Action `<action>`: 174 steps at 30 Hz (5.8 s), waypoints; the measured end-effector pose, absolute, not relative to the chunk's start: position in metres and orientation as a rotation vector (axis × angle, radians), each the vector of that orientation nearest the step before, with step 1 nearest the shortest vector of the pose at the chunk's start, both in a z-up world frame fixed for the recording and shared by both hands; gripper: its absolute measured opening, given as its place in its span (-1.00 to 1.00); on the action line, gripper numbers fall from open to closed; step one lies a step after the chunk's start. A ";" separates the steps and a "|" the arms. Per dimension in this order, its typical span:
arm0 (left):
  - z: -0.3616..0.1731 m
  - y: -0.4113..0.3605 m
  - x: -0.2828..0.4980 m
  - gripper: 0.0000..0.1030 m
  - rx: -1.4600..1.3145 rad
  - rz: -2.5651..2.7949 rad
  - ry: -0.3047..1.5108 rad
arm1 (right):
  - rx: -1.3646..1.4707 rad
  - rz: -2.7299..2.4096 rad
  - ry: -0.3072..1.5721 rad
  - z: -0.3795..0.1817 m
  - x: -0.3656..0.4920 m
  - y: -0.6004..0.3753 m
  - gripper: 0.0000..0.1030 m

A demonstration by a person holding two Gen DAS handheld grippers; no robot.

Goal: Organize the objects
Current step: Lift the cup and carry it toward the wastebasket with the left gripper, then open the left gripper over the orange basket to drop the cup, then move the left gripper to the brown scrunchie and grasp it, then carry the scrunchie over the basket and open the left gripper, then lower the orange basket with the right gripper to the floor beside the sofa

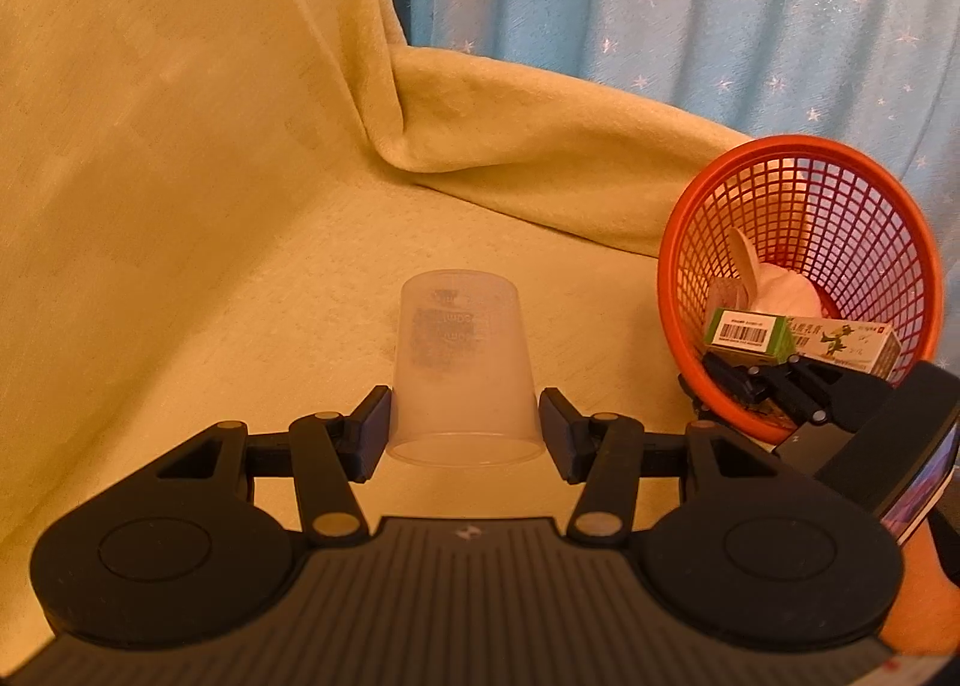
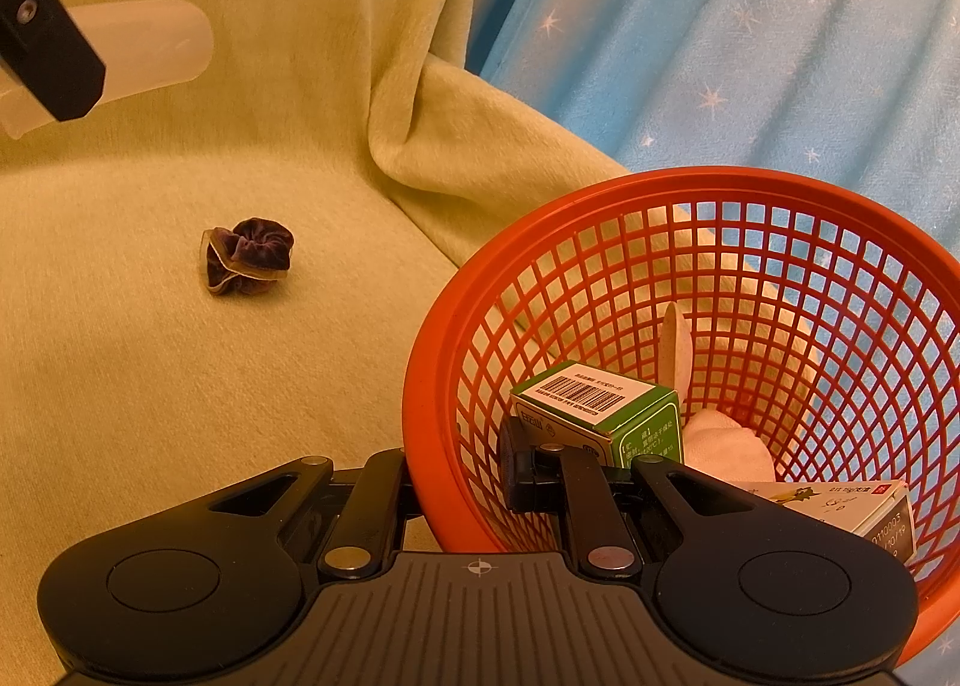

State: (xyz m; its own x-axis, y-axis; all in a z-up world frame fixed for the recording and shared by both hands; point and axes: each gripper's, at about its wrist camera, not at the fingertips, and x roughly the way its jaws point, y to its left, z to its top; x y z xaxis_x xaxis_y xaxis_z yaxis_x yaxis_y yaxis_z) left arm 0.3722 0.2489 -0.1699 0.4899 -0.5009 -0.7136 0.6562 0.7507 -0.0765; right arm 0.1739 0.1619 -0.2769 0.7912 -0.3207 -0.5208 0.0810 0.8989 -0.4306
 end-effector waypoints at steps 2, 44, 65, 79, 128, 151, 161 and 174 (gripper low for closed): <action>-0.167 0.248 0.371 -0.07 0.219 -0.718 0.785 | -0.404 -0.223 0.624 -0.277 0.174 0.162 -0.80; -0.115 0.136 0.373 0.12 0.235 -0.989 0.703 | -0.391 -0.222 0.618 -0.276 0.176 0.161 -0.80; -0.197 0.223 0.447 0.33 0.218 -0.665 0.804 | -0.388 -0.223 0.617 -0.276 0.175 0.160 -0.80; -0.280 0.172 0.491 -0.03 0.314 -0.723 0.890 | -0.383 -0.232 0.612 -0.276 0.178 0.161 -0.80; -0.142 0.229 0.382 -0.77 0.227 -0.776 0.789 | -0.395 -0.210 0.618 -0.274 0.169 0.160 -0.80; -0.110 0.093 0.343 -0.34 0.298 -1.125 0.731 | -0.375 -0.214 0.609 -0.275 0.173 0.161 -0.80; -0.140 0.174 0.373 -0.30 0.298 -0.864 0.793 | -0.358 -0.211 0.614 -0.271 0.176 0.157 -0.80; -0.177 0.222 0.370 -0.17 0.222 -0.783 0.872 | -0.454 -0.180 0.601 -0.259 0.168 0.143 -0.96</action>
